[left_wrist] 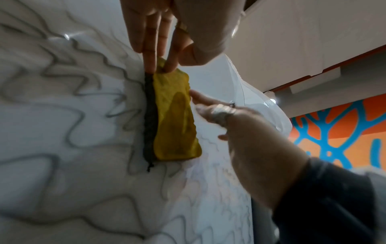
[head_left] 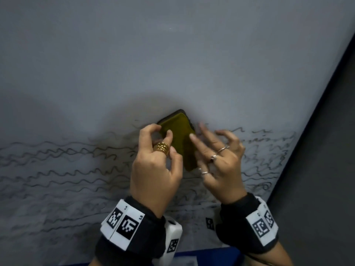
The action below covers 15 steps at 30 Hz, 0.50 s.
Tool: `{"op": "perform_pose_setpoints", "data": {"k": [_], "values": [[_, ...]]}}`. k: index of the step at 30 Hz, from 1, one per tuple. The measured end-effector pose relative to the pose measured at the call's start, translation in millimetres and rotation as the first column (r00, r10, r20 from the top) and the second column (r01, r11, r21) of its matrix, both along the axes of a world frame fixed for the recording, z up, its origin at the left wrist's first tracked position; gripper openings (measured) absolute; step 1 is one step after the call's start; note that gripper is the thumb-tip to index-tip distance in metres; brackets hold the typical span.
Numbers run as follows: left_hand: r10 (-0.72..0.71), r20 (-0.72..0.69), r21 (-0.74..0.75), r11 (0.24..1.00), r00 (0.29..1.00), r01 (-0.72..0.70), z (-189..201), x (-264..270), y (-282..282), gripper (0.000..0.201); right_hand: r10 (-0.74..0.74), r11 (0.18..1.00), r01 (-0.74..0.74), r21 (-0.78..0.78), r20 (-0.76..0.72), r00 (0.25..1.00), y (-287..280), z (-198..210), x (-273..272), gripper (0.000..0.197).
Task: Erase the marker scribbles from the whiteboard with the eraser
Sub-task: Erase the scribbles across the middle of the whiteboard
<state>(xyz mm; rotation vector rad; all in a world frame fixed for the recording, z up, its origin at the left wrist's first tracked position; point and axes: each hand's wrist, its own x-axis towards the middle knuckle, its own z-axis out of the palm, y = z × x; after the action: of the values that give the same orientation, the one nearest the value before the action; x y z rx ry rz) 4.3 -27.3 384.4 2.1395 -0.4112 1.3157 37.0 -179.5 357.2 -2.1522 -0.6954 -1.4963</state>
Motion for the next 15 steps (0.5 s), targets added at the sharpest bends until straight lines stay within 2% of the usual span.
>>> {"op": "perform_pose_setpoints", "data": {"k": [4,7,9,12,15], "values": [[0.012,0.054,-0.033,0.999,0.998,-0.01,-18.4,11.2,-14.3,0.039,-0.114,0.963,0.088,0.254,0.09,0.989,-27.4,25.5,12.8,0.043],[0.0,-0.002,-0.047,0.999,1.0,-0.001,-34.6,20.0,-35.8,0.063,-0.165,0.962,0.153,0.227,0.031,0.986,-33.1,32.6,29.7,0.046],[0.041,-0.037,-0.029,0.999,0.998,-0.042,-40.5,25.0,-52.1,0.073,-0.192,0.96,0.183,0.212,0.023,0.981,-34.0,31.3,33.0,0.049],[0.165,-0.005,0.012,0.986,0.986,-0.165,-38.9,36.5,-64.4,0.07,-0.174,0.958,0.168,0.233,0.006,0.985,-36.2,30.4,30.1,0.061],[0.215,0.118,0.14,0.963,0.97,-0.23,-36.7,45.2,-63.9,0.064,-0.166,0.961,0.161,0.224,0.005,0.986,-42.0,32.0,30.8,0.067]]}}
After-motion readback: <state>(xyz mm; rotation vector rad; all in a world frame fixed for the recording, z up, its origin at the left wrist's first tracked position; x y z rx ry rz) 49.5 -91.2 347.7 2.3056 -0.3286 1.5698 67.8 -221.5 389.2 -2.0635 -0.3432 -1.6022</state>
